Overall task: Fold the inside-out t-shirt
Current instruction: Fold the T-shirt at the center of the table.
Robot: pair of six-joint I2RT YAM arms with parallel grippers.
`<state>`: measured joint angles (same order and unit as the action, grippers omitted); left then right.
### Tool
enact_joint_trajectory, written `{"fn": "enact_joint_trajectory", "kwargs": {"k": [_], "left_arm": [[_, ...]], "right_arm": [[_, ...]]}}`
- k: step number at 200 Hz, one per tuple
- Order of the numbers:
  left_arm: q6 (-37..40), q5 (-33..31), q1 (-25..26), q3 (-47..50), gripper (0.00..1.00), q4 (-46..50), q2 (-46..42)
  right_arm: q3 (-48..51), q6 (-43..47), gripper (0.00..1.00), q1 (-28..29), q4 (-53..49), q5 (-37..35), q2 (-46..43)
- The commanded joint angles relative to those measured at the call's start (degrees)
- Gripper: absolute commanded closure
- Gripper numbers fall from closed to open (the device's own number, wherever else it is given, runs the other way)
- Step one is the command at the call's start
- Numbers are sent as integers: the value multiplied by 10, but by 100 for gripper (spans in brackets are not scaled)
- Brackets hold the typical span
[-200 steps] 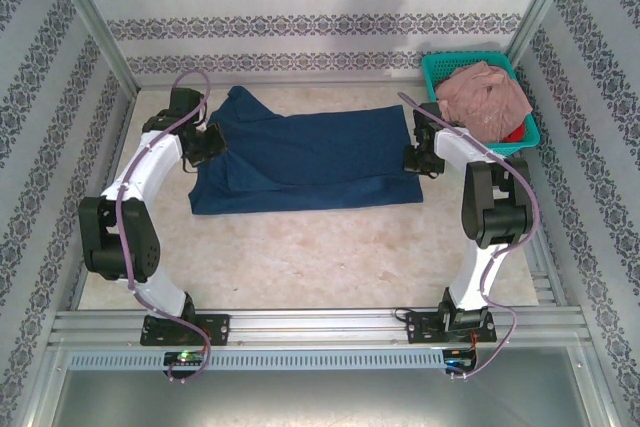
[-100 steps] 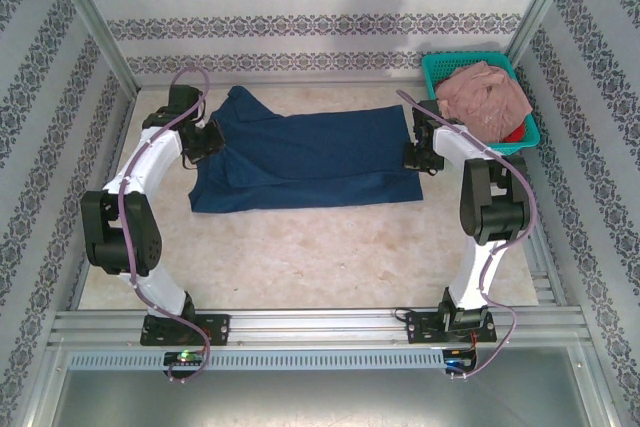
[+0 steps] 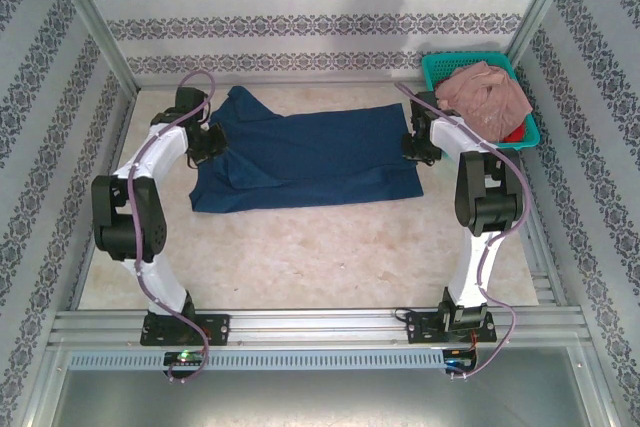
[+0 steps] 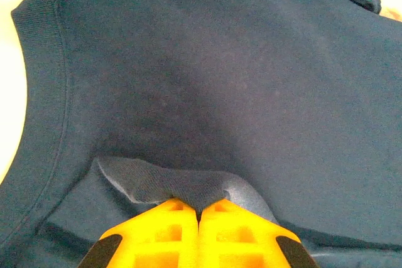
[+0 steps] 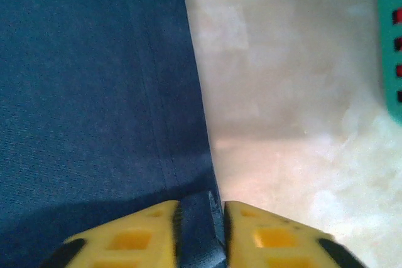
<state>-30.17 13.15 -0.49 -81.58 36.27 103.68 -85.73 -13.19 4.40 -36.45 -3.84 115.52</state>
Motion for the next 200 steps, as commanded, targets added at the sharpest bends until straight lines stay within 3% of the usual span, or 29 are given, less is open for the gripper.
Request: {"fn": "enact_joint_trajectory", "kwargs": {"k": [1, 30, 57, 101, 200], "left_arm": [[4, 2, -8, -23, 100, -24, 11], [5, -4, -7, -27, 100, -25, 15], [3, -4, -7, -29, 100, -28, 14], [5, -4, -8, -32, 100, -25, 9], [2, -11, -22, -35, 100, -33, -1]], "right_arm": [[-4, 4, 66, 3, -17, -6, -23], [47, 10, 61, 10, -2, 13, -86], [97, 0, 61, 35, 15, 74, -118], [132, -22, 71, 53, 29, 109, -106], [40, -25, 79, 26, 41, 105, -1]]}}
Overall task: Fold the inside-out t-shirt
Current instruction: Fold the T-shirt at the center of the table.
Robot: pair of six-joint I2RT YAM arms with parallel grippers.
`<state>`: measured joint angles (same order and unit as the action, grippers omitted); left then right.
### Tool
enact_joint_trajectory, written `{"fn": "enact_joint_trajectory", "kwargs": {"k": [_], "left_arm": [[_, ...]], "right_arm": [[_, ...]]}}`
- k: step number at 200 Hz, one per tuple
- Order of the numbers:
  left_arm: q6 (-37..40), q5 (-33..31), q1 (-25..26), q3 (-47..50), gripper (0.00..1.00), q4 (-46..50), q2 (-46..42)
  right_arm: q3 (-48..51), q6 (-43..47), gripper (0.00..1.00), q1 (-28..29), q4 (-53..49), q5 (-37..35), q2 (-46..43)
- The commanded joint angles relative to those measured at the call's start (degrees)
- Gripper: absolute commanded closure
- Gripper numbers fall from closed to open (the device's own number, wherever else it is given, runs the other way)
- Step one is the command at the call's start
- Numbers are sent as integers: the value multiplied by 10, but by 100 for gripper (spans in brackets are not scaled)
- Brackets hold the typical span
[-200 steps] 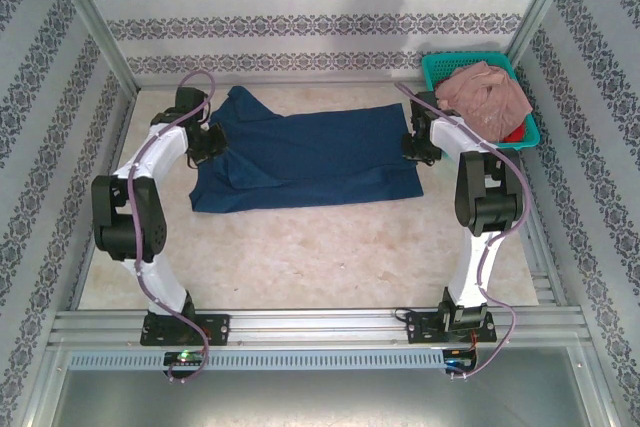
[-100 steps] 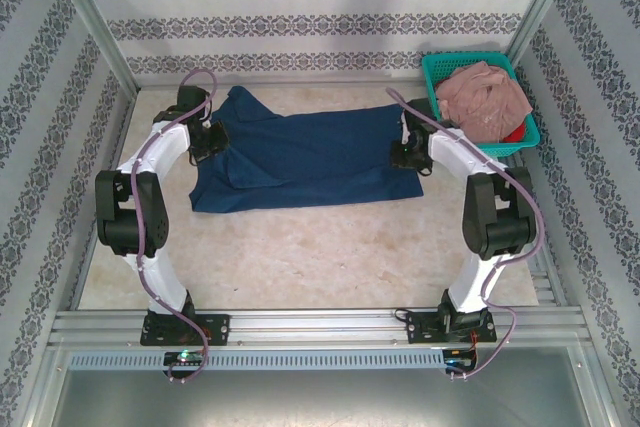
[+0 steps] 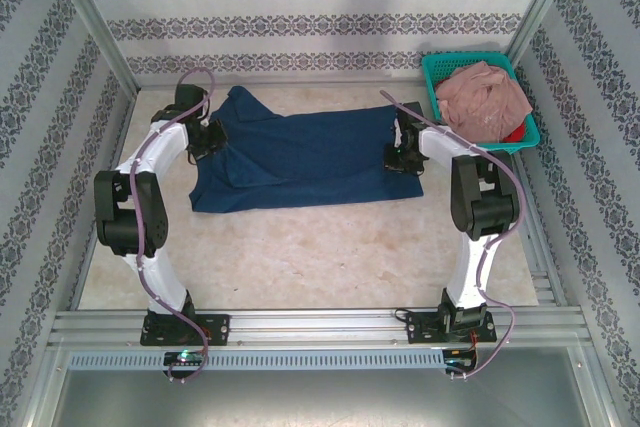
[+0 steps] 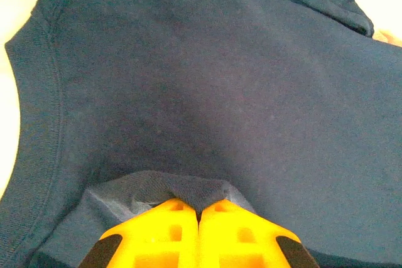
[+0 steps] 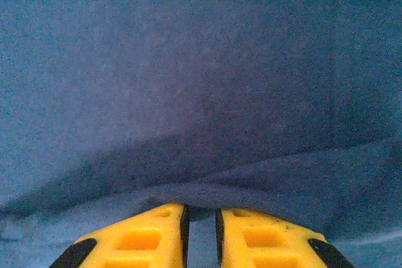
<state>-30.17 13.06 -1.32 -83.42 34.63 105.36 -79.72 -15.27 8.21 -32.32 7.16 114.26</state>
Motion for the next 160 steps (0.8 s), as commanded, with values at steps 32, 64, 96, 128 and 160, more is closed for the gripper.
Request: {"fn": "enact_joint_trajectory", "kwargs": {"k": [32, 64, 96, 128, 160], "left_arm": [[-1, -4, -15, -29, 100, -24, 3], [-1, -4, -15, -42, 100, -33, 25], [3, -18, -15, -58, 100, -37, 59], [5, -35, -15, -73, 71, -36, 93], [12, -65, -16, -68, 50, -33, 75]], "right_arm": [[-28, -2, 79, -13, -9, -3, 23], [-37, -4, 78, -15, -27, -20, 31], [-48, -6, 75, -17, -37, -33, 39], [-57, 0, 71, -15, -41, -28, 32], [-33, 17, 67, -8, -33, -36, -31]]}}
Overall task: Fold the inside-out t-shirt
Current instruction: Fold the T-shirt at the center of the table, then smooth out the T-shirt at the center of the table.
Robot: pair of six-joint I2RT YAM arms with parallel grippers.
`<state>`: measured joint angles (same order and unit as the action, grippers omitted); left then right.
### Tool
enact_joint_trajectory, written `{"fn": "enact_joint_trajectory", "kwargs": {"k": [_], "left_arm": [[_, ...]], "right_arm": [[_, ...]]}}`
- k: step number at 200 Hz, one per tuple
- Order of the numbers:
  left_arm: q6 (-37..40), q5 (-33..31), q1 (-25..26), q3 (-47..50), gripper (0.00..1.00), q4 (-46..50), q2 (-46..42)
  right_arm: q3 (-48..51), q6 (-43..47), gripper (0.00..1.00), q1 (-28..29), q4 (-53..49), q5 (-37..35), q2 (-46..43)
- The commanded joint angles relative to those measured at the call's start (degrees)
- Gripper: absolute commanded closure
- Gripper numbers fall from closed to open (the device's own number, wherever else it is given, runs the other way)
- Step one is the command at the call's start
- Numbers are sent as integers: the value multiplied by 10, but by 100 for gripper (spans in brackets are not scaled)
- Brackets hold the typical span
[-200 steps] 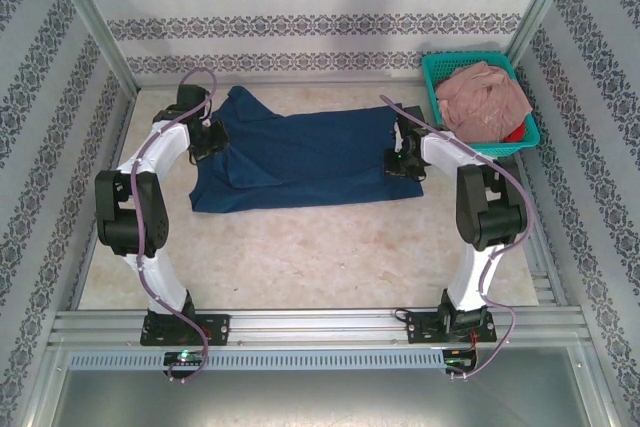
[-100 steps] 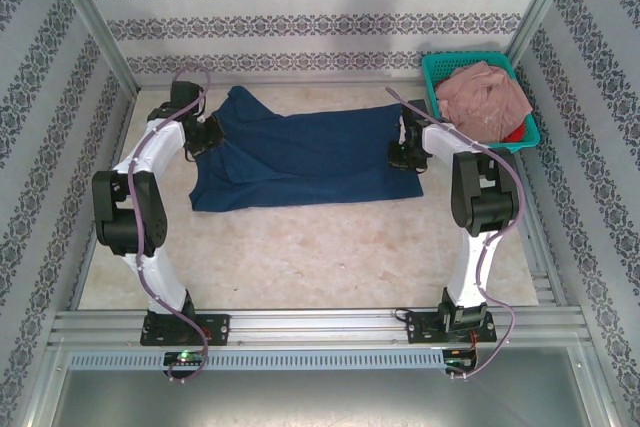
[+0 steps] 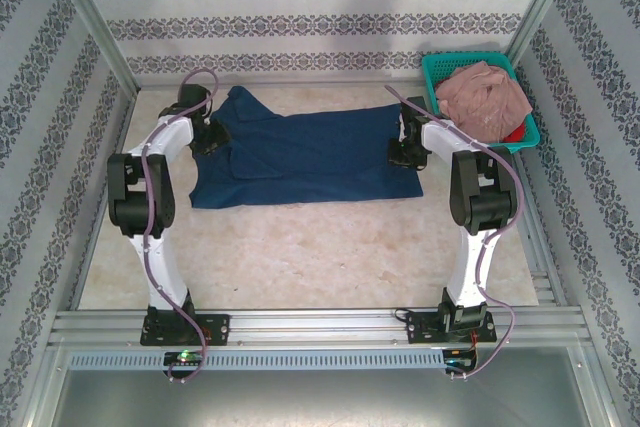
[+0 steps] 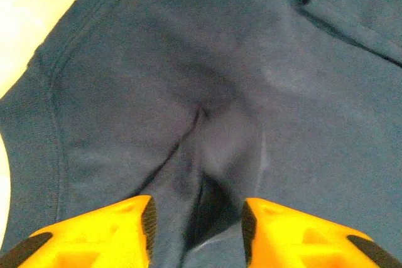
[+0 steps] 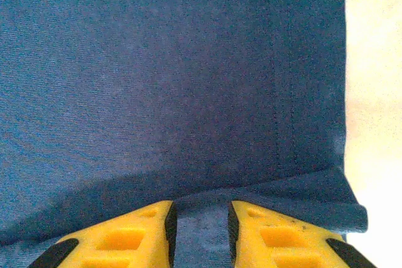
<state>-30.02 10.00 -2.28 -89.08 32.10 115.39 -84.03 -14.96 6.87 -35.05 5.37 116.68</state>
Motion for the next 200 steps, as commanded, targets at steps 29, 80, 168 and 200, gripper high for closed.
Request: {"fn": "enact_joint_trajectory", "kwargs": {"k": [29, 80, 168, 200], "left_arm": [[-23, 25, 9, 110, 43, -67, -128], [-36, 88, 34, 204, 46, -101, -129], [-32, 103, 40, 176, 60, -110, -55], [-29, 103, 39, 165, 73, -107, -47]], "right_arm": [[83, 22, 64, 37, 21, -31, -137], [99, 18, 63, 61, 18, -28, -151], [107, 21, 63, 62, 19, -30, -159], [108, 23, 63, 60, 20, -30, -158]]}}
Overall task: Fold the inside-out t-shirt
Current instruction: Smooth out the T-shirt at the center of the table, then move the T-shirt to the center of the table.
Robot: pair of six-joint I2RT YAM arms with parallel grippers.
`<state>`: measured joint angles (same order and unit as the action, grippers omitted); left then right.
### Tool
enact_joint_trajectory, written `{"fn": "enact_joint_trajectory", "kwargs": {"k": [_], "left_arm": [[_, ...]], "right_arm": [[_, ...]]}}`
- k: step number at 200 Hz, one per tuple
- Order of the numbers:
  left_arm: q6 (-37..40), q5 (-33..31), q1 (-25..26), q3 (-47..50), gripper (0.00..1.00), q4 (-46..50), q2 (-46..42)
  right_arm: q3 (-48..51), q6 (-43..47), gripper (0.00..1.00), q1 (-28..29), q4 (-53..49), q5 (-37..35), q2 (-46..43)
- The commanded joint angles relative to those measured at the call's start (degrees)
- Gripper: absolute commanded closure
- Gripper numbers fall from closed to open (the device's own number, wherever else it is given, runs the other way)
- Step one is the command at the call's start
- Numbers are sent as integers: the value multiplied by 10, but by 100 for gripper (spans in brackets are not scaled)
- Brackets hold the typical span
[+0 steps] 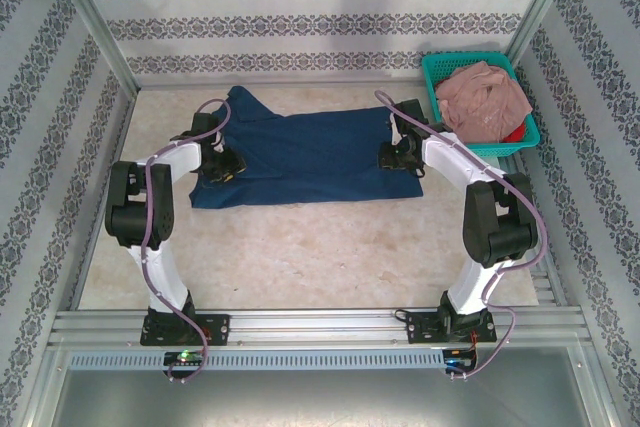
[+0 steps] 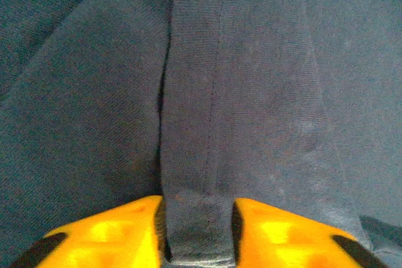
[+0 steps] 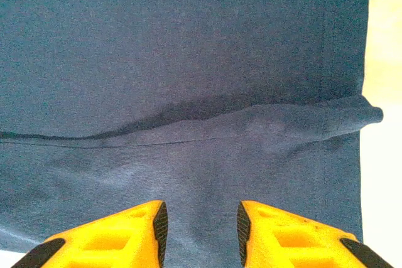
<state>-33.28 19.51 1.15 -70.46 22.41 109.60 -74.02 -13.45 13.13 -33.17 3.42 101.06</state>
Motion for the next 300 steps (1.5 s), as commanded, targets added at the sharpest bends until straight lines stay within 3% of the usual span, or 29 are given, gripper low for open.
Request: {"fn": "enact_joint_trajectory", "kwargs": {"k": [1, 69, 110, 139, 160, 170, 201, 241, 268, 300], "left_arm": [[4, 8, 5, -21, 73, -11, 12], [8, 10, 6, -55, 100, -4, 10], [-7, 25, 16, -114, 100, -12, 30], [-12, 28, 41, -206, 100, -1, 91], [-9, 29, 57, -277, 85, 3, 142], [-4, 21, 61, -313, 73, 17, 163], [21, -3, 61, -364, 59, 54, 178], [38, -36, 55, -209, 48, 18, 45], [35, -56, 45, -59, 46, 0, -58], [20, -58, 8, 62, 47, -4, -108]], "right_arm": [[7, 8, 63, -3, 1, -10, -2], [8, 9, 63, -4, -2, -11, -3], [7, 10, 63, -7, -4, -14, -12], [7, 9, 63, -7, -6, -12, -14], [12, 8, 62, -7, -5, -15, -21], [15, 8, 62, -7, -5, -13, -24], [29, 5, 62, -7, -4, -13, -39], [51, 2, 60, -29, 3, 10, -46], [45, -10, 60, -48, 9, 72, -22], [15, -23, 62, -60, -23, 83, 39]]}}
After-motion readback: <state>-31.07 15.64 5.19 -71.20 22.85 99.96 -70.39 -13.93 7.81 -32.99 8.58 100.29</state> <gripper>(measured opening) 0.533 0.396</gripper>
